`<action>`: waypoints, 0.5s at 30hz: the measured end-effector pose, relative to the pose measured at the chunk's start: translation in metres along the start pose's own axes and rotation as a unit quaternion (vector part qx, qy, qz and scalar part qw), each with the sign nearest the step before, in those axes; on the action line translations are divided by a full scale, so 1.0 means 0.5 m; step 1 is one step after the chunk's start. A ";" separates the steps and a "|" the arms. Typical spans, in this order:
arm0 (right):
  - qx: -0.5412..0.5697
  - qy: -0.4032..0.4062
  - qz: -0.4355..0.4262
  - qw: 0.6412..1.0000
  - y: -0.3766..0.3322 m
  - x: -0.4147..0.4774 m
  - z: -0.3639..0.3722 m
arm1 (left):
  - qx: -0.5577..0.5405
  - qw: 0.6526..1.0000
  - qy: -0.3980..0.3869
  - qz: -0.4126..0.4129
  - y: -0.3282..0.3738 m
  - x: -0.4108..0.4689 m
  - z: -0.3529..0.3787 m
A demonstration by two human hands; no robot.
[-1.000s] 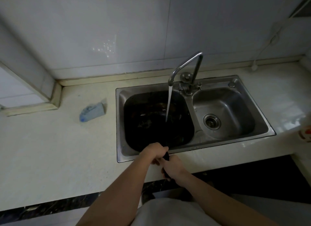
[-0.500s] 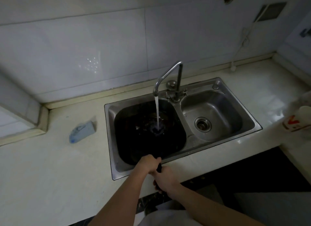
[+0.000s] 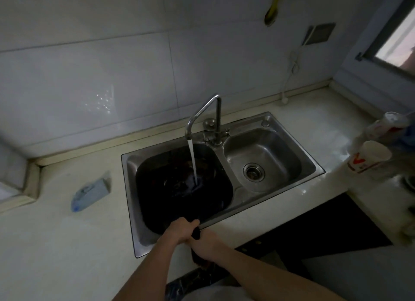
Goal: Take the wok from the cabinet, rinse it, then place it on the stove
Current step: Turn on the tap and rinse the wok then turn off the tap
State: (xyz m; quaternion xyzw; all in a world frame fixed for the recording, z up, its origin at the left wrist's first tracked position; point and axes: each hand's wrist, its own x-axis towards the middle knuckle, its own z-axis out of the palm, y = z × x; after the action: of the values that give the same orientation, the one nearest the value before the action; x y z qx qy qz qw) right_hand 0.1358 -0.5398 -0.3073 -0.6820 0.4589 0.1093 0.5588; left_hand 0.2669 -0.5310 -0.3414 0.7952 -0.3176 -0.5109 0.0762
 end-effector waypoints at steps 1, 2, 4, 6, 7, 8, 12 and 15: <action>-0.015 0.000 -0.008 1.000 -0.002 -0.007 -0.003 | 0.009 1.000 0.002 0.004 -0.001 0.000 0.001; -0.033 0.002 -0.015 0.999 -0.002 -0.012 -0.008 | 0.027 1.000 0.003 0.006 0.000 -0.002 0.001; -0.064 -0.008 -0.042 0.997 -0.006 -0.026 -0.022 | 0.071 0.997 0.020 0.014 0.004 -0.003 0.000; -0.079 -0.024 -0.072 0.994 -0.005 -0.032 -0.043 | 0.110 0.992 0.058 0.023 0.008 -0.005 -0.005; -0.099 -0.029 -0.083 0.991 -0.002 -0.028 -0.055 | 0.128 0.988 0.078 0.029 0.010 -0.006 -0.008; -0.131 -0.030 -0.084 0.987 -0.001 -0.024 -0.069 | 0.148 0.984 0.097 0.036 0.015 -0.008 -0.012; -0.201 0.017 -0.058 0.978 0.008 0.026 -0.148 | 0.192 0.966 0.161 0.057 0.058 -0.015 -0.028; -0.164 0.103 -0.067 0.979 0.006 0.076 -0.245 | 0.198 0.956 0.206 0.074 0.122 -0.016 -0.048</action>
State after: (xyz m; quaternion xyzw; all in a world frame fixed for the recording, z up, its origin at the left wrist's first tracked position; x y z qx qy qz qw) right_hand 0.1102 -0.6643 -0.2914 -0.8013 0.4432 0.0742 0.3951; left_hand 0.2595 -0.5790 -0.2968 0.8564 -0.4480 -0.2562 0.0184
